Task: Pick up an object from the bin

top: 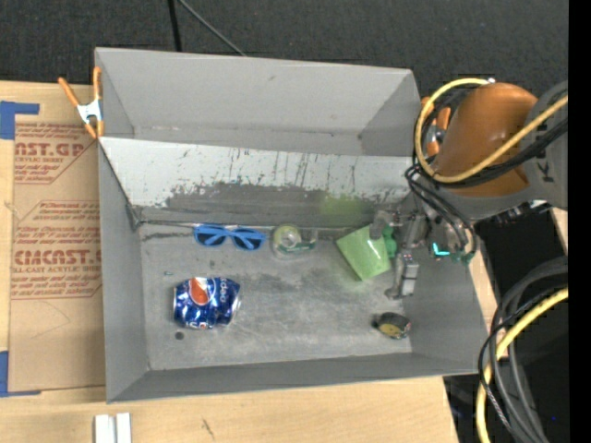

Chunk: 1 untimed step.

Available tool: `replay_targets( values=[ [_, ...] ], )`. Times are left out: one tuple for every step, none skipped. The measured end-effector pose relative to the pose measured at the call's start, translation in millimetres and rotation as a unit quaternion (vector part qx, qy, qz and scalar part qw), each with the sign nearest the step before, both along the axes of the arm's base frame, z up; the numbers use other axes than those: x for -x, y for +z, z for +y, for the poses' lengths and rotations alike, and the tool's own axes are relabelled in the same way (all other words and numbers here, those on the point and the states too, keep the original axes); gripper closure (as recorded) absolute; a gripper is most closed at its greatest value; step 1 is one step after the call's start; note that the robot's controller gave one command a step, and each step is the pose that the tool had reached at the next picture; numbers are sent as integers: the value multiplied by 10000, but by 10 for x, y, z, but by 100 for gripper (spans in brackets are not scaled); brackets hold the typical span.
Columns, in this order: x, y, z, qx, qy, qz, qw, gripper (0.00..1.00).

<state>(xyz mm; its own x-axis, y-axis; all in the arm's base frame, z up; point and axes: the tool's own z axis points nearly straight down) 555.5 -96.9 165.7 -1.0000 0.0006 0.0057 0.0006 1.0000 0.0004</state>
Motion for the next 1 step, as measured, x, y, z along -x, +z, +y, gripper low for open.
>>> replay_targets(
  values=[
    [211, -718, -139, 17, 18, -118, 9999, 0]
  ],
)
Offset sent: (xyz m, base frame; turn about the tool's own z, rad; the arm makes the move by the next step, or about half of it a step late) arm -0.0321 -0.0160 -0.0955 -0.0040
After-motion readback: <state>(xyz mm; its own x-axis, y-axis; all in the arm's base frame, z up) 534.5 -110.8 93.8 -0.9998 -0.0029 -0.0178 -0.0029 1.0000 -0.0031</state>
